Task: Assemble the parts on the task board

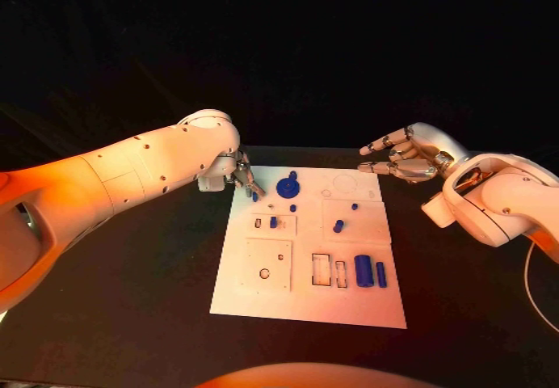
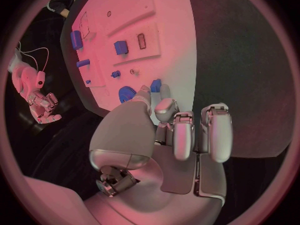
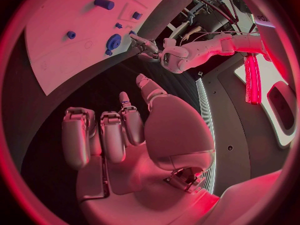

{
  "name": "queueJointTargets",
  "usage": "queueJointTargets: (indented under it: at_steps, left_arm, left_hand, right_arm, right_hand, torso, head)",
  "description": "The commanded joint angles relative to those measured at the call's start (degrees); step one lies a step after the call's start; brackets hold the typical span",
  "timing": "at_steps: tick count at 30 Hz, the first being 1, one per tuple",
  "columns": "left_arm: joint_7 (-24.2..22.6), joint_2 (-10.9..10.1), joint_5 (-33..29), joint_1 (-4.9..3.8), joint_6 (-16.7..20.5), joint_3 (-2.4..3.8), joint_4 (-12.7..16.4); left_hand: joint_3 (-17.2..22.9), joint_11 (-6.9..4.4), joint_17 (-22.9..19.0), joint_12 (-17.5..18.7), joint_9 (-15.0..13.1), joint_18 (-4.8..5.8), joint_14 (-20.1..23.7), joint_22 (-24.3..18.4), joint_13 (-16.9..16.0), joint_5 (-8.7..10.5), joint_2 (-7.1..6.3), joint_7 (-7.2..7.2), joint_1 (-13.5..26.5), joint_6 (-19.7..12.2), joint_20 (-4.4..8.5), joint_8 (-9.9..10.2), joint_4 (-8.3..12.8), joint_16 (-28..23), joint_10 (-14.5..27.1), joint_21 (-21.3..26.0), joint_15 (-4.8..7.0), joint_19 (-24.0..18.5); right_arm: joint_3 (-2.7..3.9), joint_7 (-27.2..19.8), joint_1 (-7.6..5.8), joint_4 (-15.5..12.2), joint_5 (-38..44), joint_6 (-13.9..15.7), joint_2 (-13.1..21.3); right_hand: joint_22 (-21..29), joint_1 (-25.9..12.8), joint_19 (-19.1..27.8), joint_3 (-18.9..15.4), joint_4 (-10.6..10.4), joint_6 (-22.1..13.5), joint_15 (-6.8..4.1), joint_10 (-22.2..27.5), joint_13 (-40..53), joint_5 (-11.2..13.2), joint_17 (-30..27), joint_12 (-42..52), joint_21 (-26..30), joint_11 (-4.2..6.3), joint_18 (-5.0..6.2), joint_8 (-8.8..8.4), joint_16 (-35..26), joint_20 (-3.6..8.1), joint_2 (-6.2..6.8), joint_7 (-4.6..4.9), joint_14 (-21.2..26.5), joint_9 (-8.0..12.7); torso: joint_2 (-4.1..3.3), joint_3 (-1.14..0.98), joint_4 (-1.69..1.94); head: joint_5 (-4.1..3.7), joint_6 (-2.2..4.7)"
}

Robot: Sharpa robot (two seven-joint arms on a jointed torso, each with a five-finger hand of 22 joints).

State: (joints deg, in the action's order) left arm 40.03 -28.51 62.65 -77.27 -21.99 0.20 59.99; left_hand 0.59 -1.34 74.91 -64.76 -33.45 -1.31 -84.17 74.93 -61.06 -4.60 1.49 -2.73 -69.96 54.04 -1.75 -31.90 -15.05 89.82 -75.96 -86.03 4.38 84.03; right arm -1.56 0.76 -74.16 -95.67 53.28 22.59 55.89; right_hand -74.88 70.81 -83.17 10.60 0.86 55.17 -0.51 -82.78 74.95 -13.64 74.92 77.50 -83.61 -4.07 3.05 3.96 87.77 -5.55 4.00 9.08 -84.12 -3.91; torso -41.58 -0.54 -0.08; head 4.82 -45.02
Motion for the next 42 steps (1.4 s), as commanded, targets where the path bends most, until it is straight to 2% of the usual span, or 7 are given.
queueJointTargets:
  at_steps: [1, 5, 11, 15, 20, 31, 42]
  left_arm:
    - [0.62, 0.20, -0.61, 0.03, -0.47, -0.01, -0.13]
    - [0.52, 0.24, -0.93, 0.04, -0.66, -0.02, -0.21]
    - [0.15, 0.28, -1.82, 0.04, -1.47, -0.04, -0.34]
    - [-0.15, 0.11, -2.10, 0.05, -0.87, -0.05, -0.22]
    - [-0.70, -1.06, -3.08, 0.04, 1.24, -0.06, 1.20]
    - [-2.93, -8.68, -6.76, 0.13, 10.27, -0.12, 12.98]
    - [-8.46, -14.62, -1.75, 2.64, 16.56, -0.32, 22.63]
  left_hand:
    - [0.60, -0.16, 15.09, -0.08, 0.07, 0.04, -5.83, 10.35, 0.13, -0.39, 0.25, 0.19, -1.40, 0.31, 0.23, -0.24, 0.50, 0.18, -0.22, -0.13, 0.44, 3.78]
    - [2.25, -0.35, 15.09, 0.07, 0.14, 0.01, -5.83, 10.25, 0.30, -0.52, 1.28, 0.41, -3.91, 0.11, 0.35, -0.14, 1.92, 0.18, -0.13, -0.02, 0.58, 3.72]
    - [10.16, -0.56, 15.09, 1.17, 0.71, -0.15, -5.83, 9.68, 1.10, -0.95, 2.13, 0.45, -12.11, -1.40, 0.79, 0.94, 7.83, 0.18, 0.61, 0.53, 0.88, 3.44]
    - [16.80, -0.18, 15.09, 1.79, 0.76, -0.19, -5.83, 9.49, 1.76, -0.83, -0.06, -0.09, -11.16, -1.52, 0.38, 0.99, 8.98, 0.18, 0.49, 0.78, 0.37, 3.37]
    - [28.71, -0.10, 15.09, 1.94, -0.12, -0.28, -5.83, 9.24, 2.28, -0.56, -4.50, -0.15, -5.77, -1.59, 0.24, -0.22, 10.67, 0.18, -0.12, 1.17, 0.19, 3.30]
    - [33.39, -0.20, 15.09, 1.51, -0.89, -0.24, -5.83, 9.45, 2.08, -0.46, -6.23, 0.02, -3.44, -1.31, 0.40, -1.39, 12.33, 0.18, -0.82, 1.08, 0.40, 3.42]
    - [34.40, -0.29, 15.09, 1.34, -1.06, -0.14, -5.83, 9.85, 2.01, -0.39, -6.91, 0.11, -3.02, -1.19, 0.47, -1.67, 12.79, 0.18, -1.10, 0.74, 0.45, 3.61]
  right_arm:
    - [0.00, -0.24, 0.05, -0.02, 0.15, -0.69, -0.06]
    - [0.00, -0.24, 0.05, -0.03, 0.15, -0.72, -0.06]
    - [0.00, -0.24, 0.05, -0.07, 0.15, -0.74, -0.03]
    - [0.00, -0.22, 0.05, -0.12, 0.15, -0.83, 0.00]
    - [0.00, -0.18, 0.05, -0.16, 0.15, -0.91, 0.05]
    - [-0.01, -0.14, 0.05, -0.17, 0.05, -0.97, 0.19]
    - [-0.07, -0.17, 0.10, -0.08, -0.13, -1.08, 0.29]
  right_hand:
    - [-0.02, -0.31, 0.42, -0.29, 0.02, 0.29, 0.01, 0.13, 6.02, -0.18, 10.21, -0.25, 0.26, 0.25, 0.09, -0.08, -0.36, 0.03, -0.30, -0.22, -4.74, -0.03]
    - [-0.02, -0.31, 0.42, -0.29, 0.02, 0.29, 0.01, 0.13, 6.02, -0.18, 10.21, -0.25, 0.26, 0.25, 0.09, -0.08, -0.36, 0.03, -0.30, -0.22, -4.74, -0.03]
    - [-0.09, -0.26, 0.38, -0.32, -0.01, 0.31, 0.01, 0.09, 6.06, -0.21, 10.22, -0.19, 0.23, 0.26, 0.08, -0.07, -0.35, 0.04, -0.37, -0.23, -4.74, -0.03]
    - [-0.09, -0.26, 0.38, -0.32, -0.01, 0.31, 0.01, 0.09, 6.06, -0.21, 10.22, -0.19, 0.23, 0.26, 0.08, -0.07, -0.35, 0.04, -0.37, -0.23, -4.74, -0.03]
    - [-0.09, -0.26, 0.38, -0.32, -0.01, 0.31, 0.01, 0.09, 6.06, -0.21, 10.22, -0.19, 0.23, 0.26, 0.08, -0.07, -0.35, 0.04, -0.37, -0.23, -4.74, -0.03]
    - [-0.09, -0.26, 0.38, -0.32, -0.01, 0.31, 0.01, 0.09, 6.06, -0.21, 10.22, -0.19, 0.23, 0.26, 0.08, -0.07, -0.35, 0.04, -0.37, -0.23, -4.74, -0.03]
    - [-0.09, -0.26, 0.38, -0.32, -0.01, 0.31, 0.01, 0.09, 6.06, -0.21, 10.22, -0.19, 0.23, 0.26, 0.08, -0.07, -0.35, 0.04, -0.37, -0.23, -4.74, -0.03]
  torso:
    - [-0.02, -0.02, -0.03]
    - [-0.01, -0.02, -0.03]
    - [0.02, -0.02, -0.01]
    - [0.02, -0.04, -0.01]
    - [0.10, -0.06, 0.01]
    - [0.04, -0.02, 0.10]
    - [0.01, 0.05, 0.12]
  head:
    - [-0.01, -0.07]
    - [-0.03, -0.15]
    - [-0.04, -0.34]
    - [0.01, -0.33]
    - [0.05, -0.25]
    - [0.17, 0.01]
    - [0.41, -0.21]
